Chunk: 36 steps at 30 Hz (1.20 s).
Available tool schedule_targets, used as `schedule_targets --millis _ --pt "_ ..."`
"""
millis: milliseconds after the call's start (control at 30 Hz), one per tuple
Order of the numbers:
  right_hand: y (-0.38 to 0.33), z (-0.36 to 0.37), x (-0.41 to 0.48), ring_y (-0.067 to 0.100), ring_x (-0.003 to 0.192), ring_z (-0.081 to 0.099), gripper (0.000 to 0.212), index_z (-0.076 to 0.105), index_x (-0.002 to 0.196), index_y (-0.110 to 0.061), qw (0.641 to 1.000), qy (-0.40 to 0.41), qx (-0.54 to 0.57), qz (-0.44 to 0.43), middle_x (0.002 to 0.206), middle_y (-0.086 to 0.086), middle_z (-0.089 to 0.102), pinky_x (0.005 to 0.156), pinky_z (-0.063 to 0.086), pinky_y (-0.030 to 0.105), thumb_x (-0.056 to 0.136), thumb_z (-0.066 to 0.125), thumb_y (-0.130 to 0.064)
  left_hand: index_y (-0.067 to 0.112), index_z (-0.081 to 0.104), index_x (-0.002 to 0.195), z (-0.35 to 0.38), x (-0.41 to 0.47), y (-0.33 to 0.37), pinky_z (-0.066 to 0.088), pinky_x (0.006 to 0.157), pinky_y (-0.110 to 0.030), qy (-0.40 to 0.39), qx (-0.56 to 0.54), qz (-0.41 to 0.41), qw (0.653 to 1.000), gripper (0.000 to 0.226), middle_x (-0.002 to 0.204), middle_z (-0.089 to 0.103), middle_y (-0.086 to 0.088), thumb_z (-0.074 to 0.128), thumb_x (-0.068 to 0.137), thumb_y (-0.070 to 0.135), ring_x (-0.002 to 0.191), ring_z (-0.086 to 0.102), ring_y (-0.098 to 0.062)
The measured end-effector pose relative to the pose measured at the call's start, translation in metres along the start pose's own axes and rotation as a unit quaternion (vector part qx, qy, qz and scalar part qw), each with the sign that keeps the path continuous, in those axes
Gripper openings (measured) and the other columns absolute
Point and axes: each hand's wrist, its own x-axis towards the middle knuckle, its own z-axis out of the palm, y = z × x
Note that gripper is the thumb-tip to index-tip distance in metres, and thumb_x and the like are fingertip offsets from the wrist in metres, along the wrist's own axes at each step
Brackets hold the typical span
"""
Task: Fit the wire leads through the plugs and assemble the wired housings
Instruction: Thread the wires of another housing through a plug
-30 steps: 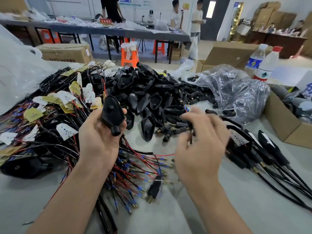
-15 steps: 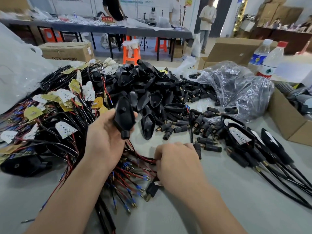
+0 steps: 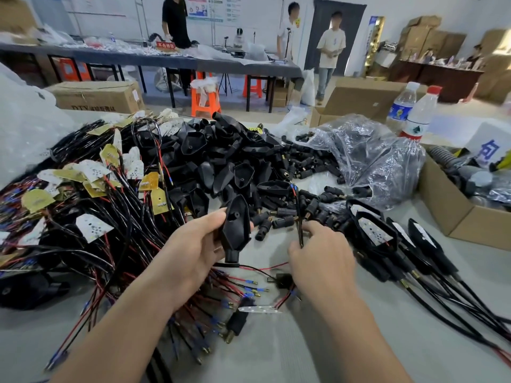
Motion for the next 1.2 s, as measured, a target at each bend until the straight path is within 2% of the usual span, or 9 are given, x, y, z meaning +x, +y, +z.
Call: schedule_targets --millis 133,233,367,500,633,767,900,1067,1200 --pt "-0.001 0.006 0.000 0.027 0.104 0.061 0.022 0.052 0.105 -0.028 0.998 -0.020 -0.055 -0.012 0.091 -0.007 0.047 0.073 0.034 0.034 0.086 0.059 -0.023 0.015 0.072 0.124 0.005 -0.002 -0.001 0.046 0.105 -0.042 0.049 0.012 -0.037 0.998 0.032 0.121 0.076 -0.006 0.049 0.105 0.028 0.116 0.071 -0.021" --pt "0.001 0.002 0.003 0.031 0.096 0.066 0.038 0.046 0.110 -0.029 0.995 -0.025 -0.097 -0.006 0.093 -0.003 0.062 0.067 0.034 0.034 0.077 0.059 -0.015 0.015 0.068 0.125 0.012 -0.006 0.002 0.049 0.099 -0.038 0.053 0.024 -0.050 0.997 0.030 0.118 0.077 -0.004 0.046 0.107 0.026 0.112 0.072 -0.018" --pt "0.007 0.002 0.003 0.030 0.080 0.053 0.026 0.042 0.101 -0.031 0.991 -0.032 -0.127 0.038 0.083 0.000 0.057 0.064 0.030 0.035 0.082 0.059 -0.024 0.011 0.070 0.122 0.014 -0.007 0.005 0.053 0.086 -0.032 0.062 0.026 -0.061 0.996 0.030 0.114 0.078 -0.006 0.047 0.107 0.024 0.109 0.074 -0.019" --pt "0.010 0.005 0.005 0.030 0.102 0.067 0.018 0.058 0.104 -0.026 0.986 -0.050 -0.157 0.035 0.107 0.001 0.070 0.069 0.034 0.033 0.088 0.057 -0.033 0.009 0.068 0.125 0.017 -0.008 0.005 0.054 0.084 -0.030 0.080 0.021 -0.074 0.994 0.029 0.111 0.079 -0.004 0.052 0.106 0.024 0.103 0.075 -0.016" --pt "0.011 0.002 0.006 0.032 0.096 0.066 0.019 0.067 0.100 -0.025 0.992 -0.034 -0.106 0.061 0.102 0.004 0.071 0.071 0.036 0.032 0.087 0.058 -0.037 0.008 0.070 0.118 0.019 -0.010 0.006 0.055 0.059 -0.017 0.098 0.015 -0.072 0.992 0.024 0.099 0.081 -0.002 0.054 0.105 0.021 0.085 0.077 -0.010" --pt "0.011 -0.001 0.003 0.031 0.094 0.065 0.036 0.054 0.090 -0.019 0.987 -0.040 -0.157 0.021 0.101 0.004 0.070 0.071 0.036 0.033 0.087 0.056 -0.055 0.005 0.071 0.115 0.019 -0.011 0.006 0.056 0.055 -0.018 0.099 0.020 -0.070 0.992 0.024 0.100 0.080 -0.007 0.055 0.105 0.020 0.080 0.078 -0.013" --pt "0.010 -0.001 0.002 0.031 0.105 0.067 0.024 0.042 0.087 -0.021 0.983 -0.074 -0.169 0.009 0.110 0.005 0.069 0.072 0.034 0.032 0.084 0.058 -0.038 0.006 0.073 0.111 0.020 -0.011 0.005 0.056 0.056 -0.019 0.091 0.021 -0.066 0.993 0.024 0.098 0.080 -0.009 0.053 0.105 0.018 0.080 0.078 -0.016" --pt "0.008 -0.002 0.001 0.029 0.105 0.067 0.024 0.046 0.088 -0.023 0.980 -0.065 -0.188 -0.002 0.110 0.002 0.069 0.071 0.034 0.031 0.088 0.058 -0.044 0.008 0.074 0.111 0.021 -0.012 0.006 0.060 0.066 -0.024 0.075 0.049 -0.061 0.994 0.026 0.103 0.080 -0.011 0.051 0.106 0.019 0.092 0.078 -0.022" --pt "0.004 0.003 0.002 0.030 0.081 0.058 0.026 0.047 0.074 -0.019 0.990 -0.061 -0.129 0.017 0.089 0.006 0.066 0.065 0.036 0.030 0.082 0.060 -0.040 0.012 0.075 0.111 0.021 -0.012 0.005 0.060 0.065 -0.023 0.070 0.061 -0.058 0.994 0.026 0.103 0.080 -0.011 0.051 0.106 0.019 0.091 0.078 -0.021"
